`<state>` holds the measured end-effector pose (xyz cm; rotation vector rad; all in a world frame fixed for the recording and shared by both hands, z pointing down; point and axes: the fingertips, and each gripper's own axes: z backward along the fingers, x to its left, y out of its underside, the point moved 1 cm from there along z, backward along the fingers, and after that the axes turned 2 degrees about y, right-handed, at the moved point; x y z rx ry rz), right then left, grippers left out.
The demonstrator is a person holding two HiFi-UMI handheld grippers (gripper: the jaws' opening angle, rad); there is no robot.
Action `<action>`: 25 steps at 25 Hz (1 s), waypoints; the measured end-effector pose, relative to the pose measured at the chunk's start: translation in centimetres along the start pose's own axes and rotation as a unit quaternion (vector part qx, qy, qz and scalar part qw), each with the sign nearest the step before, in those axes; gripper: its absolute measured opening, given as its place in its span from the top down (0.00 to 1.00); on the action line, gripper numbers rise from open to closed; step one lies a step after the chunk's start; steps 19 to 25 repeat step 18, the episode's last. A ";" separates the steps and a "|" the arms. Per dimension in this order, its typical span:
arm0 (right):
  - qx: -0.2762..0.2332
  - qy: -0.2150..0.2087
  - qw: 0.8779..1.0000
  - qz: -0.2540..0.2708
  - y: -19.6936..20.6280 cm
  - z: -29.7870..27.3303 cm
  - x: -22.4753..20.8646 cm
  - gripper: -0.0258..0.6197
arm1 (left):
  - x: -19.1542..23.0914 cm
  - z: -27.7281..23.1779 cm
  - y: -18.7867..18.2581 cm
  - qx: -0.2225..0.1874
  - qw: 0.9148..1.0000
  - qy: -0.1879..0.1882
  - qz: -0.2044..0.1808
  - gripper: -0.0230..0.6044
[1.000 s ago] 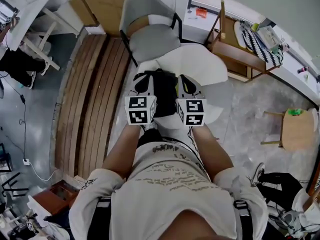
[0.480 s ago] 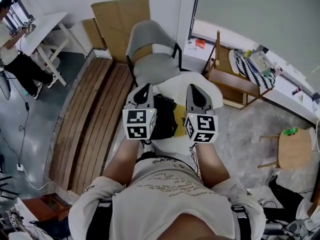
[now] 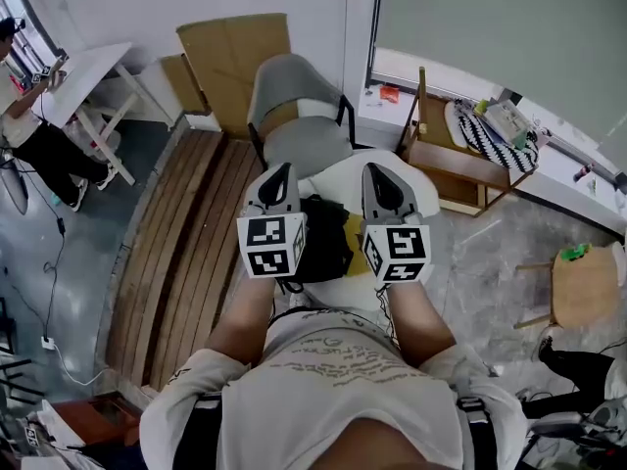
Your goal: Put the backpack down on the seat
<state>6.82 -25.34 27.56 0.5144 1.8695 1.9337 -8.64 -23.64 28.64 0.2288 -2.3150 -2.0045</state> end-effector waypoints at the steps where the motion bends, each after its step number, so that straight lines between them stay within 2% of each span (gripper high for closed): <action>1: -0.001 -0.003 1.000 0.000 0.0 -0.1 0.1 0.92 | 0.1 0.0 0.1 0.000 1.000 -0.001 0.000 0.93; 11: -0.004 -0.028 1.000 -0.001 0.2 -1.4 2.6 0.92 | 1.8 0.5 0.6 -0.001 1.000 -0.011 0.000 0.92; 18: -0.003 -0.043 0.999 0.021 0.2 -2.2 3.9 0.92 | 2.6 0.3 0.8 0.003 1.000 -0.011 0.007 0.92; 25: -0.003 -0.043 0.999 0.021 0.2 -2.2 3.9 0.92 | 2.6 0.3 0.8 0.003 1.000 -0.011 0.007 0.92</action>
